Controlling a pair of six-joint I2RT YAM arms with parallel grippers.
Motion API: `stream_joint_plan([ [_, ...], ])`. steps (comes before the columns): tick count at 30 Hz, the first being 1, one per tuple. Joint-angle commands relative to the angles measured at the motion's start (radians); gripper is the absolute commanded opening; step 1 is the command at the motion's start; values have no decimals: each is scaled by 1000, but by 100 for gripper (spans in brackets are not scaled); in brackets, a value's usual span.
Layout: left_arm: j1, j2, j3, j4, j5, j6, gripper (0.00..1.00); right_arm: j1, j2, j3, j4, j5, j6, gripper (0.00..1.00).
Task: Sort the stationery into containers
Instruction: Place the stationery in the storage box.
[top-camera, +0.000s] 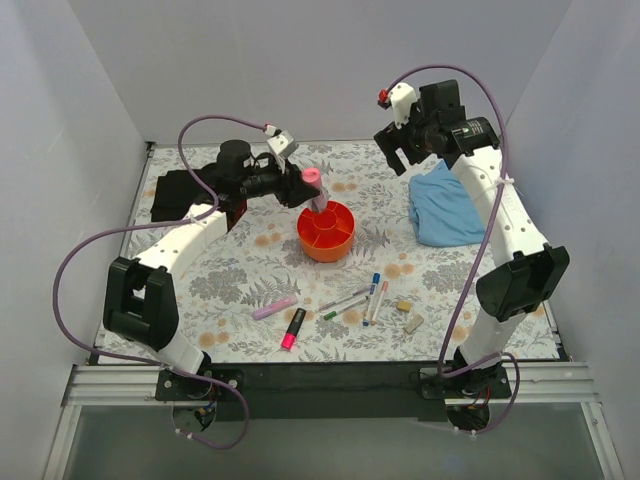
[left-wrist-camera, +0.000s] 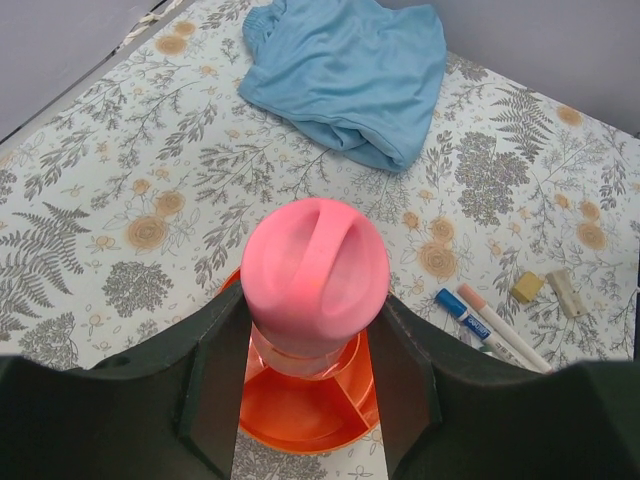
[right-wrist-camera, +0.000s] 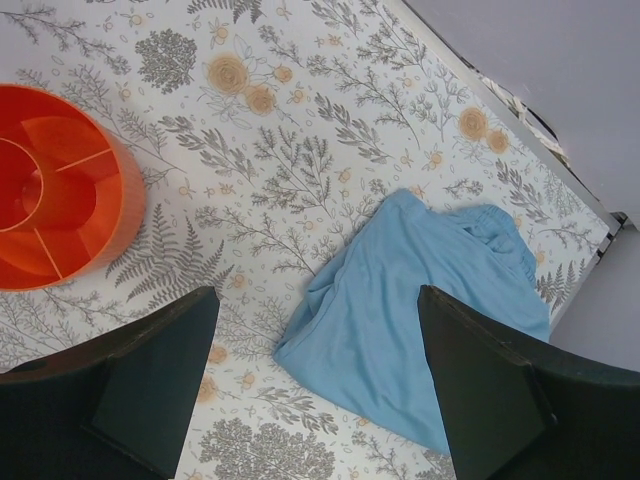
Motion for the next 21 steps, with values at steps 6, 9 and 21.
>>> stream_joint_plan([
  [6,-62,29,40,-31,-37,89,0,-49,-63,-54,36,-27,18,90],
  [9,-79,44,34,-35,-54,104,0,-64,-66,-51,36,-35,18,91],
  [21,-88,72,19,-37,-106,117,14,-87,-75,-82,29,-103,4,90],
])
